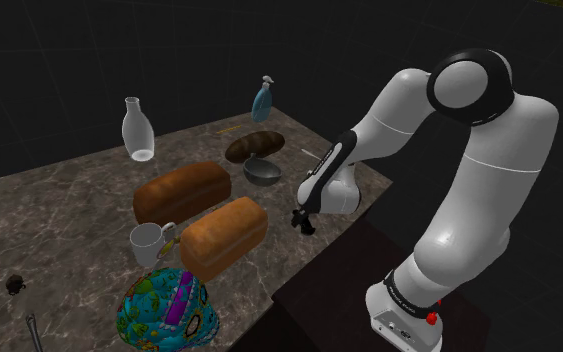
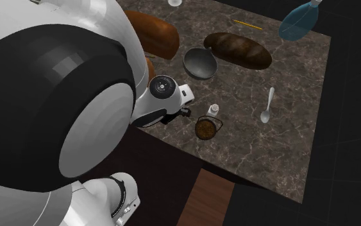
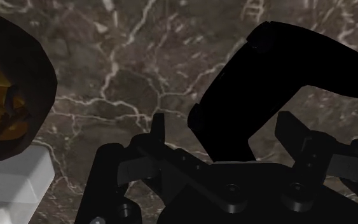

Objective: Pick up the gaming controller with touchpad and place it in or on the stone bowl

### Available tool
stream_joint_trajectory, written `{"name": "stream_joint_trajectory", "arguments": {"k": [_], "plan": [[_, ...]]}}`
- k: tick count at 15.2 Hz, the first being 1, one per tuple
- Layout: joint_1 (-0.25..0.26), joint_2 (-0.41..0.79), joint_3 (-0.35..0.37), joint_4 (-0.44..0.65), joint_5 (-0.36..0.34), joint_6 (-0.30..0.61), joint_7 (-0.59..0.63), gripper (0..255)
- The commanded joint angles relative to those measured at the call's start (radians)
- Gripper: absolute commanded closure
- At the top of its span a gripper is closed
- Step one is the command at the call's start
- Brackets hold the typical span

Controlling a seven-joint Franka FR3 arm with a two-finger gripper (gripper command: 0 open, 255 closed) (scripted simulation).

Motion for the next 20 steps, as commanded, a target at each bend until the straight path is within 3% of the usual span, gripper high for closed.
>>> {"name": "stream_joint_trajectory", "arguments": {"k": [1, 10, 13, 16, 20], "plan": [[0.000, 0.000, 0.000, 0.000, 0.000, 0.000, 0.000, 255], [-0.001, 0.000, 0.000, 0.000, 0.000, 0.000, 0.000, 255], [0.070, -0.069, -0.065, -0.017, 0.005, -0.055, 0.010, 255], [0.174, -0.136, -0.172, -0.035, -0.025, -0.111, 0.045, 255], [0.321, -0.224, -0.349, -0.063, -0.167, -0.177, 0.164, 255]]}}
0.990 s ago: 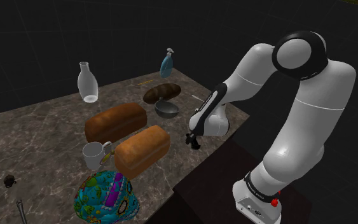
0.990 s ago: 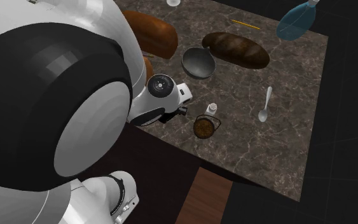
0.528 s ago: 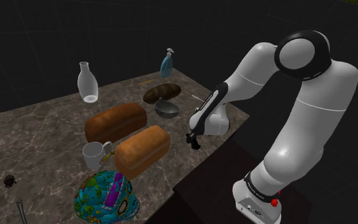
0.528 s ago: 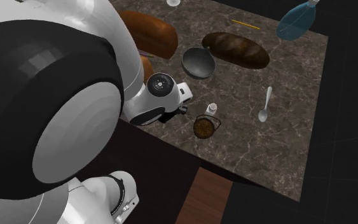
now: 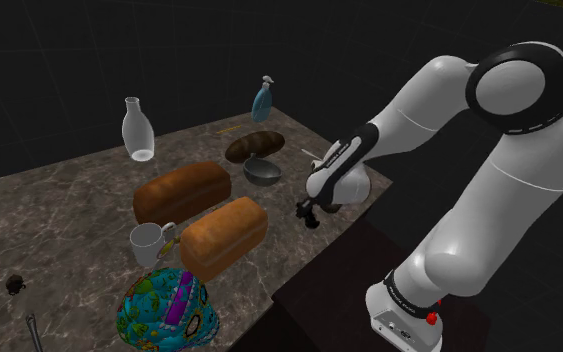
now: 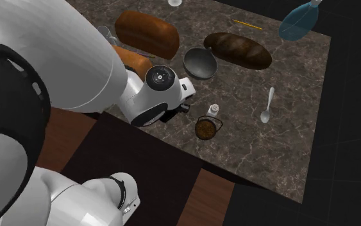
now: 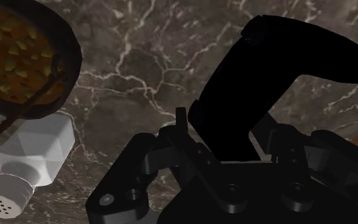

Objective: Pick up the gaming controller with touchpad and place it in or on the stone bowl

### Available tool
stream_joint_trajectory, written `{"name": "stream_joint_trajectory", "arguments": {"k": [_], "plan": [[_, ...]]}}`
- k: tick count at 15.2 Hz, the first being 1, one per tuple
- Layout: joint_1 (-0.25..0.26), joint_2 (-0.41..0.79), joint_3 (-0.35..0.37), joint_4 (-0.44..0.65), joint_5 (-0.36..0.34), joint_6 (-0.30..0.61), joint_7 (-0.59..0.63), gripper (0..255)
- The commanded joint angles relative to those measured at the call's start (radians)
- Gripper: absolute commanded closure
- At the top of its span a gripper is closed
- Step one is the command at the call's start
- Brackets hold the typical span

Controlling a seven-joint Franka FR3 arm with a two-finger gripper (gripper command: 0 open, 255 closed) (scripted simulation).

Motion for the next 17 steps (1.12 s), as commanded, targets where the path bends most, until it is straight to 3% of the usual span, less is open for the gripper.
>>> {"name": "stream_joint_trajectory", "arguments": {"k": [1, 3, 7, 11, 17], "plan": [[0.067, -0.044, -0.088, -0.012, -0.101, -0.034, 0.080, 255], [0.098, -0.088, -0.146, -0.023, -0.212, -0.066, 0.165, 255], [0.077, -0.174, -0.166, -0.034, -0.375, -0.137, 0.286, 255], [0.045, -0.254, -0.151, -0.036, -0.450, -0.214, 0.340, 255], [0.016, -0.365, -0.132, -0.027, -0.496, -0.332, 0.375, 255]]}}
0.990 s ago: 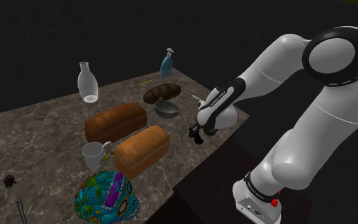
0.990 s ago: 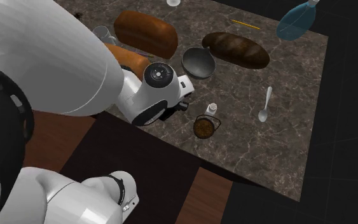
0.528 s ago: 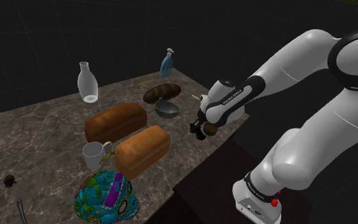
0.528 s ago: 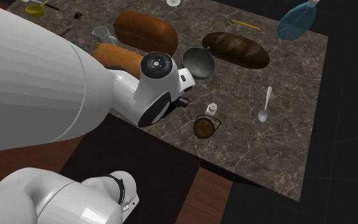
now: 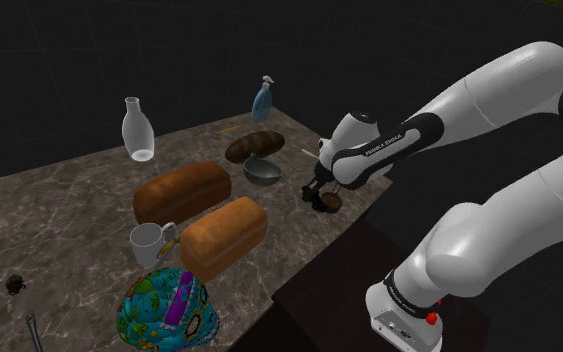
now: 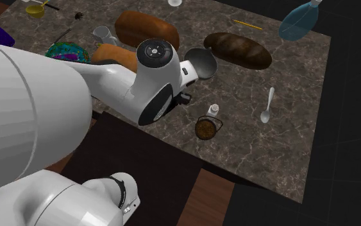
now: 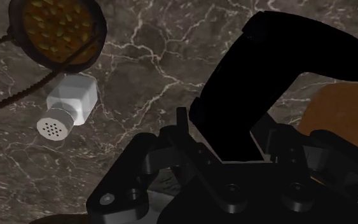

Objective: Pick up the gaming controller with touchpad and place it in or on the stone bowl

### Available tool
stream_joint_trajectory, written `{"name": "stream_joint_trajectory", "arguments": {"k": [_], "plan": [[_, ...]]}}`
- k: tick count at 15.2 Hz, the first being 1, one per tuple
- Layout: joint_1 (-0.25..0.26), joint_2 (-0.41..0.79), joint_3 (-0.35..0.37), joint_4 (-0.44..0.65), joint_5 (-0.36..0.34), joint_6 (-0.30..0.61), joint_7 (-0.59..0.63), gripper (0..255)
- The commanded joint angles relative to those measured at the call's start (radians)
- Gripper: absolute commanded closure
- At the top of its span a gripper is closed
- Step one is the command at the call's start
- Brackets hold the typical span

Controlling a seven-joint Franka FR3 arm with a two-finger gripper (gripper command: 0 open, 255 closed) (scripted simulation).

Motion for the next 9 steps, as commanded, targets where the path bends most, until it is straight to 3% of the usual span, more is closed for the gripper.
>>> {"name": "stream_joint_trajectory", "arguments": {"k": [1, 6, 9], "plan": [[-0.009, -0.039, 0.005, 0.005, -0.012, -0.045, 0.008, 255], [-0.019, -0.110, 0.015, 0.019, -0.025, -0.129, 0.020, 255], [0.007, 0.018, -0.001, 0.139, 0.011, -0.121, -0.006, 255]]}}
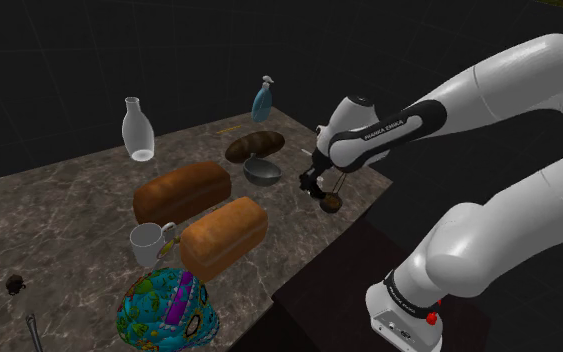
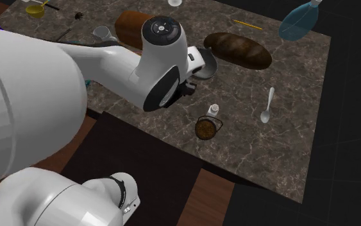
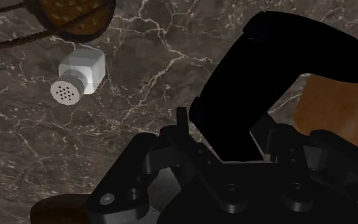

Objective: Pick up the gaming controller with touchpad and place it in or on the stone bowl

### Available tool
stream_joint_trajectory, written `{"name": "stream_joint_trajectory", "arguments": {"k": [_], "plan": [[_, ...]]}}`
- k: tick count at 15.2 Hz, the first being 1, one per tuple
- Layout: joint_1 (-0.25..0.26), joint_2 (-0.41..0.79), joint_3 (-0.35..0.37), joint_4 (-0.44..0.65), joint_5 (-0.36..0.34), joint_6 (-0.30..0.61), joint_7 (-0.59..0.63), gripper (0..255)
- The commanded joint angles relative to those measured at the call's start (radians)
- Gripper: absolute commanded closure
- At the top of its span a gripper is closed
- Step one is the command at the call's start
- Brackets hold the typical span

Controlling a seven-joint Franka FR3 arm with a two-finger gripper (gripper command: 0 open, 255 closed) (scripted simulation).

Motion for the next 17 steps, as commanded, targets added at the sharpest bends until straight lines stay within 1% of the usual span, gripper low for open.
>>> {"name": "stream_joint_trajectory", "arguments": {"k": [1, 4, 7, 12, 17], "plan": [[0.015, 0.074, -0.007, 0.080, 0.025, -0.006, -0.015, 255], [0.030, 0.189, -0.016, 0.205, 0.069, -0.019, -0.047, 255], [0.033, 0.297, -0.017, 0.335, 0.110, -0.044, -0.076, 255], [0.020, 0.471, -0.006, 0.567, 0.161, -0.107, -0.110, 255], [-0.003, 0.646, 0.006, 0.825, 0.189, -0.194, -0.123, 255]]}}
